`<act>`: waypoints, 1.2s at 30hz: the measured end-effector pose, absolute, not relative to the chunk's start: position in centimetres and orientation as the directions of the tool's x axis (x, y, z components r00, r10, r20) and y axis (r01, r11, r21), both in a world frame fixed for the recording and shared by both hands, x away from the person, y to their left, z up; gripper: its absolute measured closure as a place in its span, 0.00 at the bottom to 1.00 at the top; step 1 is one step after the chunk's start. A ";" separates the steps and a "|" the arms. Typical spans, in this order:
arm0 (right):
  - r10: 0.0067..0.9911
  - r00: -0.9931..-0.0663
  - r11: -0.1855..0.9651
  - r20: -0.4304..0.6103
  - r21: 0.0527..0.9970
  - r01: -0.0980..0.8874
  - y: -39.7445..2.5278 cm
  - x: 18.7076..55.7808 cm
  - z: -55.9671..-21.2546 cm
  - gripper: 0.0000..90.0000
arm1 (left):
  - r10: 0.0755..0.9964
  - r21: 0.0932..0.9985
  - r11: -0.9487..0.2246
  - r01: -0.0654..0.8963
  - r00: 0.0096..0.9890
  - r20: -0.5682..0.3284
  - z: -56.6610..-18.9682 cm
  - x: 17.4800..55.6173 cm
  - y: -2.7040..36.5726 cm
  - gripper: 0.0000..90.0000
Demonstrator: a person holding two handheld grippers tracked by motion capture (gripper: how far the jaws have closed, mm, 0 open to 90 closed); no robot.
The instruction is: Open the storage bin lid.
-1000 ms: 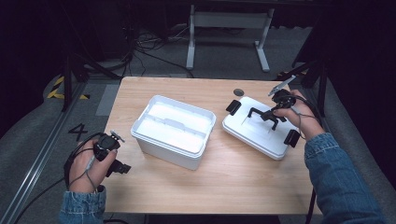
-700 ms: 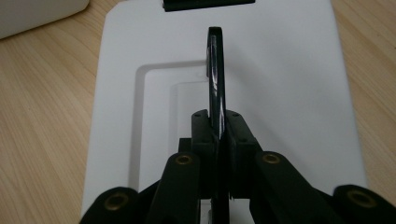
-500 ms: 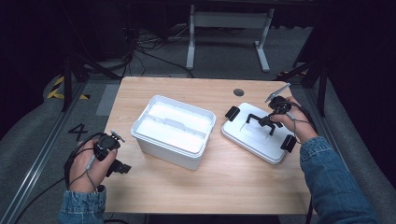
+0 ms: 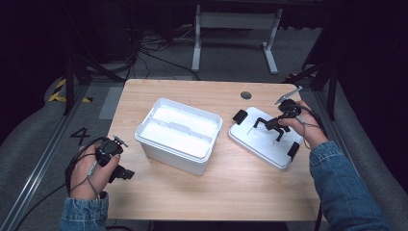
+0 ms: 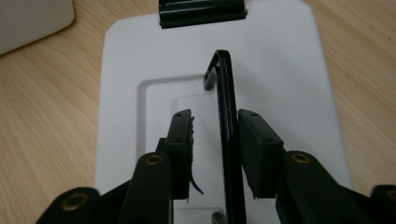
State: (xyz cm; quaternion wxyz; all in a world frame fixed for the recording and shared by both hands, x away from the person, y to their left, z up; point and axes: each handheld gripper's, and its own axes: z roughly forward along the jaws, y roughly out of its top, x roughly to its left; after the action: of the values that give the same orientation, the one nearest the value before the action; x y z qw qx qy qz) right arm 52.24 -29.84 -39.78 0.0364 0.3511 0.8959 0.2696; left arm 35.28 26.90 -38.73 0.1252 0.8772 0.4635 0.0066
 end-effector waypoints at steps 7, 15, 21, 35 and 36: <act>0.650 -0.753 0.591 0.104 0.554 0.587 -29.6 51.4 -38.0 0.66 | 0.816 0.222 -0.539 0.813 0.569 -0.104 -38.8 35.2 26.9 0.21; 0.591 -0.803 0.616 0.073 0.602 0.508 -28.1 48.5 -35.4 0.64 | 0.818 0.227 -0.535 0.814 0.566 -0.104 -38.8 35.1 27.1 0.21; 0.543 -0.835 0.627 0.086 0.620 0.471 -26.6 45.9 -34.5 0.64 | 0.816 0.227 -0.534 0.815 0.566 -0.112 -38.8 34.9 27.1 0.21; 0.493 -0.862 0.631 0.119 0.633 0.448 -23.6 41.0 -34.8 0.62 | 0.817 0.228 -0.533 0.815 0.566 -0.112 -38.8 34.4 27.3 0.21; 0.491 -0.864 0.634 0.117 0.631 0.446 -23.3 40.5 -35.1 0.62 | 0.818 0.229 -0.531 0.816 0.564 -0.111 -38.8 34.4 27.3 0.21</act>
State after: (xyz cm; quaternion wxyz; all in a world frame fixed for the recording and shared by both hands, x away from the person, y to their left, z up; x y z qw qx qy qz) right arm 40.52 -23.29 -35.08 0.0329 0.2591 0.9034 0.3401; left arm 34.36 27.31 -38.81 0.1281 0.8750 0.4669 0.0048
